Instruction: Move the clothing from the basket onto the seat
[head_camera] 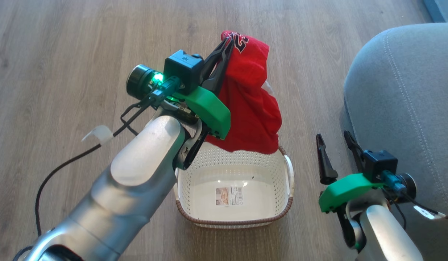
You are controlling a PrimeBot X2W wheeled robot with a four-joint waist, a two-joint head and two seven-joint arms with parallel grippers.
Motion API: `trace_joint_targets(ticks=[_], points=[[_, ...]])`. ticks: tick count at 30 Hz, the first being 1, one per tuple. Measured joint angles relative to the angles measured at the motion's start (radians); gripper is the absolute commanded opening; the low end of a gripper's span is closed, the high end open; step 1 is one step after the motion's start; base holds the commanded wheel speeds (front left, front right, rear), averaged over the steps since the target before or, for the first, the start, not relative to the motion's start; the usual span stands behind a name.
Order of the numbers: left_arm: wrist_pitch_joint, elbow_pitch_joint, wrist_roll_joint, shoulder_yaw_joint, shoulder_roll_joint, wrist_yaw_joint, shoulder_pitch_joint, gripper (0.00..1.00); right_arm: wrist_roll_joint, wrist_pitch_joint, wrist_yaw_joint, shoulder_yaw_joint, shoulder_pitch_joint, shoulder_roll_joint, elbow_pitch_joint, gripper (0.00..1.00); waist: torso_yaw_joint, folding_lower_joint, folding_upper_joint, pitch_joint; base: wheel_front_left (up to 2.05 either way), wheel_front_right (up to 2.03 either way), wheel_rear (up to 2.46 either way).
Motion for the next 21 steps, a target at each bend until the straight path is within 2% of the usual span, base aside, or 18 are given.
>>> trace_joint_targets(ticks=[7,14,17,21], points=[[0.012,-0.043,0.000,-0.002,0.009,0.012,0.000,0.00,0.013,0.000,0.000,0.068,-0.018,0.000,-0.075,1.00,0.000,0.0000,0.0000,0.016,0.00,0.00,0.00],[0.013,-0.063,0.000,-0.007,0.013,0.016,-0.001,0.00,0.038,0.000,0.000,0.236,-0.128,-0.002,-0.214,1.00,0.006,0.0000,0.0000,0.032,0.00,0.00,0.00],[0.013,-0.066,0.000,-0.012,0.013,0.016,-0.001,0.00,0.037,0.000,0.000,0.274,-0.169,-0.003,-0.208,1.00,0.013,0.0000,0.0000,0.038,0.00,0.00,0.00],[0.013,-0.068,0.000,-0.024,0.011,0.016,-0.001,0.00,0.034,0.000,0.000,0.316,-0.201,-0.003,-0.129,1.00,0.025,0.0000,0.0000,0.042,0.00,0.00,0.00]])
